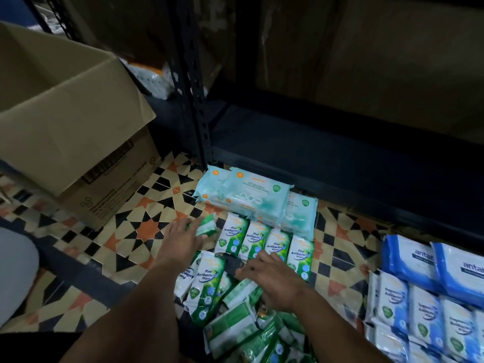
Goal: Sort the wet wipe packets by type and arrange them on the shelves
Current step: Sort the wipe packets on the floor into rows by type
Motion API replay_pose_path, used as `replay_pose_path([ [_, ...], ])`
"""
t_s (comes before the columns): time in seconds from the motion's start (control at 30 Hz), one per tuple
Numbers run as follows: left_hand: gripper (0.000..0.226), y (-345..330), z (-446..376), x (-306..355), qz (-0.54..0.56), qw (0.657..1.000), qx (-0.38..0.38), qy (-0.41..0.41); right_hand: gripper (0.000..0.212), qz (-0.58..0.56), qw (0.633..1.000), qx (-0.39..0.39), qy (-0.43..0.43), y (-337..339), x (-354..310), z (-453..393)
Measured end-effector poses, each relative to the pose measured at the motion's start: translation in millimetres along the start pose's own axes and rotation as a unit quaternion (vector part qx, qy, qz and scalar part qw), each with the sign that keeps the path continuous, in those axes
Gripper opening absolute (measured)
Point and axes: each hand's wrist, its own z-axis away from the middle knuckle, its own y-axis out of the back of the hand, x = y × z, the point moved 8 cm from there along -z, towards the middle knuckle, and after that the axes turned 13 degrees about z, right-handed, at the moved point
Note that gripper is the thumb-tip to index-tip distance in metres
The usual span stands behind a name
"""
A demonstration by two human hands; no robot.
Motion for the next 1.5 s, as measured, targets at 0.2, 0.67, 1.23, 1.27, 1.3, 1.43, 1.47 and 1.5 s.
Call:
replay_pose_path([
  [0.2,0.055,19.4,31.0,47.2,0.459,0.873,-0.018,0.161,0.063,-0.213,0.960,-0.013,-0.182,-1.3,44.4,24.2],
  [0.67,0.024,-13.1,58.3,126.8,0.668,0.693,-0.155,0.224,0.049,-0.877,0.451,-0.013,-0.165,17.9,7.8,96.0],
  [1.23,0.072,31.2,41.0,3.7,0.668,0.679,0.207,0.226,0.031,-0.481,0.785,0.147,-0.361,37.5,52.0,15.6],
  [1.27,0.072,34.4,36.6,-2.8,0.662,0.679,0.224,0.226,0.036,-0.474,0.787,0.160,-0.360,44.0,51.7,6.1],
  [1.3,0.070,36.4,29.2,-9.6,0.650,0.689,0.232,0.222,0.041,-0.469,0.789,0.173,-0.356,48.1,51.8,-5.5],
  [1.43,0.044,39.7,-17.0,-27.2,0.544,0.794,0.181,0.204,0.036,-0.412,0.827,0.201,-0.324,60.5,49.2,-54.6],
  [1.47,0.046,34.9,-29.8,-33.3,0.507,0.820,0.155,0.216,0.034,-0.389,0.837,0.204,-0.326,62.4,48.6,-65.8],
  [1.5,0.049,30.4,-40.3,-37.5,0.469,0.845,0.123,0.225,0.032,-0.364,0.845,0.206,-0.333,63.1,48.4,-77.7],
])
